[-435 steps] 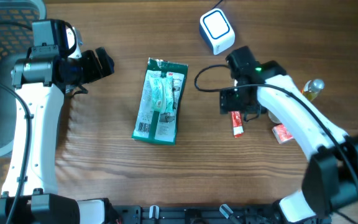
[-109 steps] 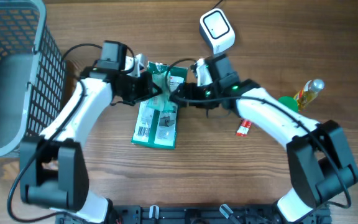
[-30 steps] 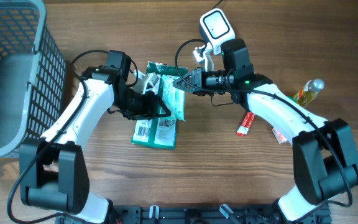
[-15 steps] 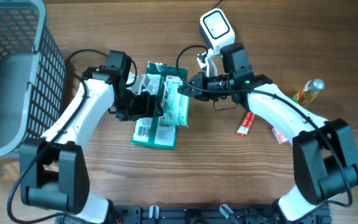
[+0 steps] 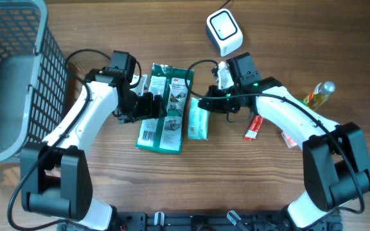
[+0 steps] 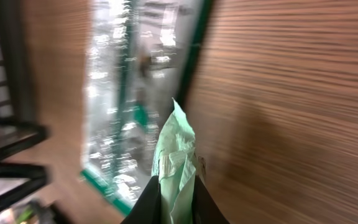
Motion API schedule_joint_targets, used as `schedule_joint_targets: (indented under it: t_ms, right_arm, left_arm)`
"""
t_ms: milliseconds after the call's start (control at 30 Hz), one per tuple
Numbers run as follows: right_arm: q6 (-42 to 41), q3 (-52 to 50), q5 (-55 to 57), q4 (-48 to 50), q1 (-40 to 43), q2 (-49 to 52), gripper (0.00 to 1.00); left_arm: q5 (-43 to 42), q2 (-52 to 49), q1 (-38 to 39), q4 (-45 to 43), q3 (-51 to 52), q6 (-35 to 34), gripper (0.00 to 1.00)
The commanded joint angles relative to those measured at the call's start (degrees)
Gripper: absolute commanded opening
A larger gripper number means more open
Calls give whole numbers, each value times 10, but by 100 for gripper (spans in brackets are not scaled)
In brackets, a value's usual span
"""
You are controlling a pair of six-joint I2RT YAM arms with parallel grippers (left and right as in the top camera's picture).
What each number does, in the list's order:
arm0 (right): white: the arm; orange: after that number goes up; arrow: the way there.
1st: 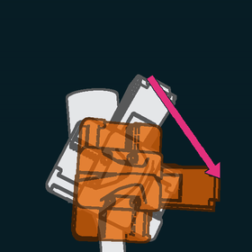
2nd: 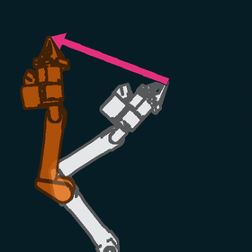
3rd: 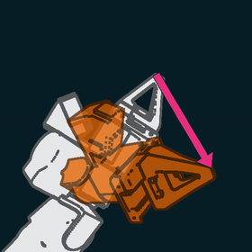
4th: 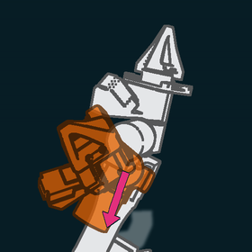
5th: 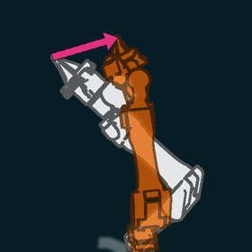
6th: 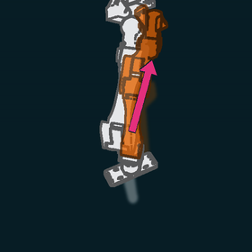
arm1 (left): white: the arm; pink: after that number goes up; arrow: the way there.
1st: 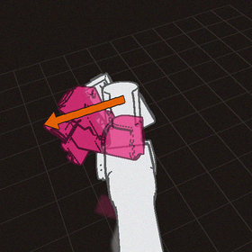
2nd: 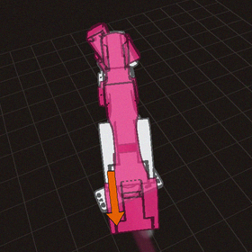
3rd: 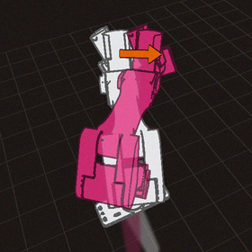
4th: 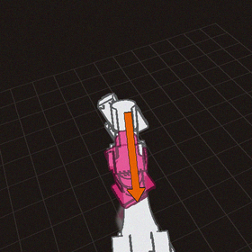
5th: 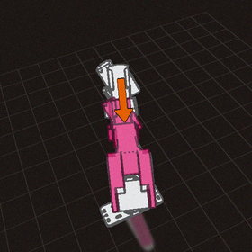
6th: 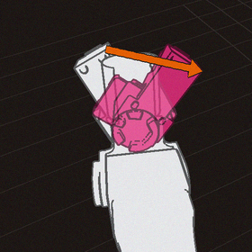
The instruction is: Scan the item barcode
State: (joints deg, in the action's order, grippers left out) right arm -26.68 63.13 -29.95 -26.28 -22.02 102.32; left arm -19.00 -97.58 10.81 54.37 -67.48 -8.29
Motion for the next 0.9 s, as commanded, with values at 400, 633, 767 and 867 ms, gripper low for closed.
schedule_joint_targets:
  t_ms: [400, 633, 767, 867]
  right_arm:
    - [11, 1, 76, -30, 1, -10, 4]
    - [10, 1, 63, -38, 1, -10, 4]
    - [-5, 1, 60, -38, -2, -9, 4]
    - [-5, 1, 59, -32, -11, -7, 4]
  left_arm:
    - [10, 3, 1, -23, 2, -72, 88]
    - [9, 3, 24, -30, 5, -74, 87]
    - [9, 3, 38, -46, 14, -74, 87]
    - [9, 3, 41, -51, 22, -74, 87]
